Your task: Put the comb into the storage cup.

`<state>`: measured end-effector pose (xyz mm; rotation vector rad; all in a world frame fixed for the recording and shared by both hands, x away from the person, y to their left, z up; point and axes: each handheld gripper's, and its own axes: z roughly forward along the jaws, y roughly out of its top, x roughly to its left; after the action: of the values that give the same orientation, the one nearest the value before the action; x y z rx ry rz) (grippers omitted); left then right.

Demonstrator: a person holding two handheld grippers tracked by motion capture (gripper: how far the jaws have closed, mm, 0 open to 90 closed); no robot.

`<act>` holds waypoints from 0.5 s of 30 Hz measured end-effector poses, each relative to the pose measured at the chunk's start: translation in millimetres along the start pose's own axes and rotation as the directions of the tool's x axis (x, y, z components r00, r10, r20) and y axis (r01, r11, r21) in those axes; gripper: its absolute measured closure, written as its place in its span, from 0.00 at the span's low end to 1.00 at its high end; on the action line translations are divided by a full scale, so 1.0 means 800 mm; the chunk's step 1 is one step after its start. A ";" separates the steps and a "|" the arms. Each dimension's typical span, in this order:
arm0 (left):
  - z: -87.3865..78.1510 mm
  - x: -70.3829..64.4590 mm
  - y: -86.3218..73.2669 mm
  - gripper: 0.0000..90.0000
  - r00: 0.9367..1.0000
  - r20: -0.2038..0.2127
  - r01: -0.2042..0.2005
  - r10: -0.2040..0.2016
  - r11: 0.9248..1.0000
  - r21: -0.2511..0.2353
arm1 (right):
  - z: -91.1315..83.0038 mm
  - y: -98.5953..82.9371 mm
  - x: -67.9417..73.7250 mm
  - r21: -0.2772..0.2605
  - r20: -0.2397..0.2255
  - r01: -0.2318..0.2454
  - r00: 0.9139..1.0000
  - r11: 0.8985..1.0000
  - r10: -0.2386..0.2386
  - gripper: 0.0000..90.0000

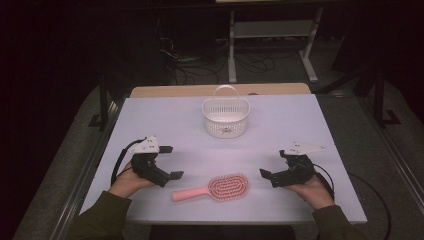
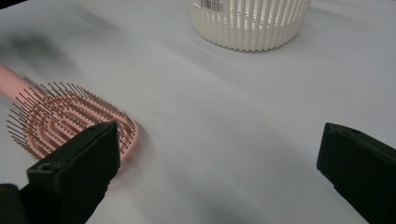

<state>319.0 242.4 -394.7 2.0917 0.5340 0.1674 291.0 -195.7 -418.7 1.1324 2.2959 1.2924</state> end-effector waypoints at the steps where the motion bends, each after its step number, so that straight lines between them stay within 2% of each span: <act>1: 0.001 -0.001 0.001 0.00 1.000 0.001 0.000 0.000 1.000 -0.004 | 0.000 0.000 0.000 0.000 0.000 0.000 1.000 1.000 0.000 0.00; 15: 0.008 -0.009 0.014 0.00 1.000 0.017 -0.002 0.002 1.000 -0.026 | -0.001 0.000 0.000 -0.002 0.002 -0.002 1.000 1.000 0.002 0.00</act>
<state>318.0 229.3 -388.4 2.0670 0.5171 0.1567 290.5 -196.3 -418.2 1.1353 2.2915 1.2934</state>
